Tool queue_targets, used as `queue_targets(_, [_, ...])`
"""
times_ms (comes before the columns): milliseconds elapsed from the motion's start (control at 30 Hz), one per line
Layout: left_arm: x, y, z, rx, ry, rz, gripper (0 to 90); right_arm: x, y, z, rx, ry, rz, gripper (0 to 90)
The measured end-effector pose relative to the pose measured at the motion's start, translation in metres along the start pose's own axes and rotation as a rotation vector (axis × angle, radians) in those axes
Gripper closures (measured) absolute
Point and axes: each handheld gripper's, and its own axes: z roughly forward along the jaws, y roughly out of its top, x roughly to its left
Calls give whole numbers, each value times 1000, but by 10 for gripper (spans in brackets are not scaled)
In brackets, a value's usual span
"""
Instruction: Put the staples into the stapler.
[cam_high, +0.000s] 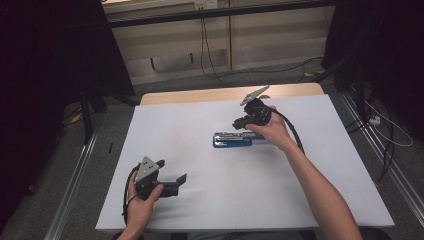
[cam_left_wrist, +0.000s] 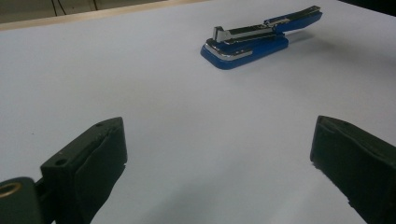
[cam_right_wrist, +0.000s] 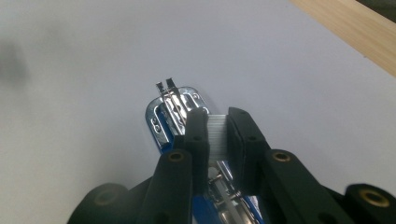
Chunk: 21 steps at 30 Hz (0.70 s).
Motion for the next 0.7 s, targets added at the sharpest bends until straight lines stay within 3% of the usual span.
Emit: queue_targets(700, [0,0,0,-4,0,-8,40,15,12,21,25,50,-89,794])
